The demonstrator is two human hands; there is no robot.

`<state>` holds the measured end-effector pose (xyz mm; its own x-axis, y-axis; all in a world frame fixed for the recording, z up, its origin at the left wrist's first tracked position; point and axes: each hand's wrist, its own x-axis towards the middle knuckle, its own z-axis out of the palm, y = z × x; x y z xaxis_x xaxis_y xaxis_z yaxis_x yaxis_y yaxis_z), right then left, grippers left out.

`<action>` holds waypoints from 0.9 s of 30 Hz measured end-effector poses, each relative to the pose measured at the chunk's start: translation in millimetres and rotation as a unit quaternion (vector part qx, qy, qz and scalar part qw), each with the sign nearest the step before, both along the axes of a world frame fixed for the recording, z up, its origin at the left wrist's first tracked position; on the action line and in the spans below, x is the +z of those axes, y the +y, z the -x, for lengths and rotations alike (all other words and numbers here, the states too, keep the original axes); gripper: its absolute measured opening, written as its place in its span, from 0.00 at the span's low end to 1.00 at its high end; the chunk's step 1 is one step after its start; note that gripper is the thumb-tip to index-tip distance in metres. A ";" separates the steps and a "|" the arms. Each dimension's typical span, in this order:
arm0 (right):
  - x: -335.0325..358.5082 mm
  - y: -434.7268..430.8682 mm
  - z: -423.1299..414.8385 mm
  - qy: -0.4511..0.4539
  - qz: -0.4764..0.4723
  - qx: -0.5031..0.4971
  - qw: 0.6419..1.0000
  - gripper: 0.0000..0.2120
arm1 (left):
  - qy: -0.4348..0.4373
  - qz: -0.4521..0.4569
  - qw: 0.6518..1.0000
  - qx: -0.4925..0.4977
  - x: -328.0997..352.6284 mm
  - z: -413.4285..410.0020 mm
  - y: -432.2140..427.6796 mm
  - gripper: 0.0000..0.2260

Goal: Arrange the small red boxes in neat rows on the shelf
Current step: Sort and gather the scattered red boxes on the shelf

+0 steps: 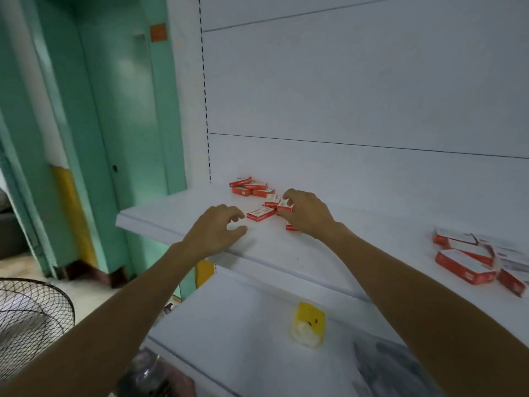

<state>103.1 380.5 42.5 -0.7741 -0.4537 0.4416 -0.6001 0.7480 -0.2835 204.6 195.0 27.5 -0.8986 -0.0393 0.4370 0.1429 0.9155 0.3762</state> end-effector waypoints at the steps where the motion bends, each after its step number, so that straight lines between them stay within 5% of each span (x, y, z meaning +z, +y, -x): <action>1: 0.7 -3.3 6.5 0.001 0.001 -0.001 1.000 0.19 | -0.003 -0.003 1.000 0.003 -2.1 5.7 -3.6 0.14; 11: 1.0 -24.8 92.4 0.001 -0.016 -0.040 0.999 0.19 | -0.026 0.007 1.000 -0.001 -11.2 91.5 -8.9 0.20; 17: -18.2 -46.3 121.0 -0.023 -0.087 -0.075 0.993 0.28 | -0.075 0.025 0.997 0.025 -26.9 129.7 -13.0 0.30; 22: -20.5 -65.4 128.2 0.007 -0.150 -0.109 0.983 0.33 | -0.075 0.043 0.996 -0.038 -26.0 141.1 -32.3 0.20; 27: -21.8 -82.9 127.6 -0.010 -0.168 -0.123 0.978 0.25 | -0.097 0.034 0.993 -0.064 -24.0 145.4 -52.1 0.20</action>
